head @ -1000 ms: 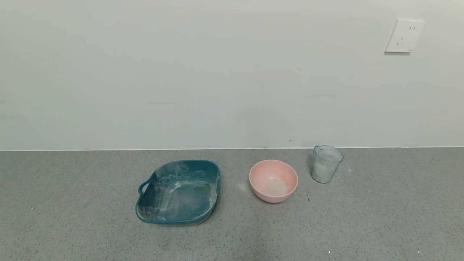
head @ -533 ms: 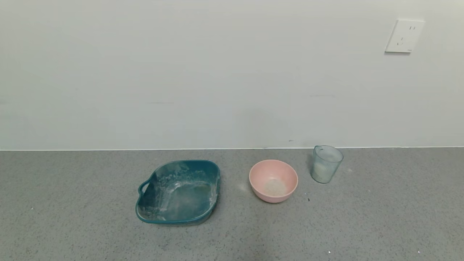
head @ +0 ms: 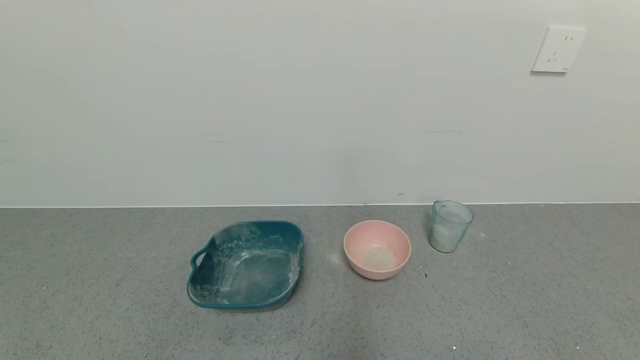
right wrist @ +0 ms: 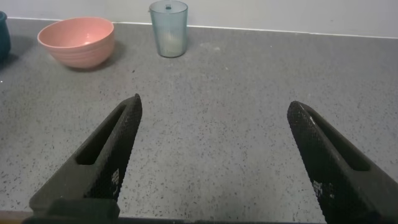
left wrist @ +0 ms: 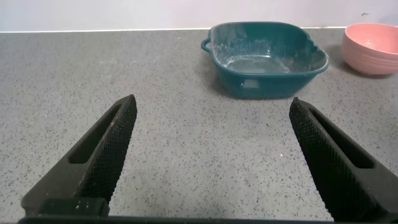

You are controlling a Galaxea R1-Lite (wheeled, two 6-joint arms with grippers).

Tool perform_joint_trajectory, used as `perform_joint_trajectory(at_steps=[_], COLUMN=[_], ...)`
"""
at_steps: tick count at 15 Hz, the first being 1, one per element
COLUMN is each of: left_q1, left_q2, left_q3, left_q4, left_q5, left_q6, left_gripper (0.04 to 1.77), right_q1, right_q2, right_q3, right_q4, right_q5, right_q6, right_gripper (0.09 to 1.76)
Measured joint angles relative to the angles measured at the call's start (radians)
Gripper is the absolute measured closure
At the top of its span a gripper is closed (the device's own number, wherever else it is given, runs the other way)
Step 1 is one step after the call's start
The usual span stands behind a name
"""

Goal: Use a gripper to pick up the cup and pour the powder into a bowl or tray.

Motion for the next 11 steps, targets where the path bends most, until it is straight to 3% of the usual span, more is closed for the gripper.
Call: perform_joint_trajectory(at_steps=[11], left_q1=[0.000], left_q2=[0.000], left_q3=[0.000], left_q4=[-0.001], left_q5=[0.000], left_q6=[0.000], left_gripper=[0.05], right_q1=[0.000], right_q2=[0.000], right_q3=[0.000], right_q4=[0.003], right_q5=[0.001], right_q6=[-0.003], right_gripper=[0.15])
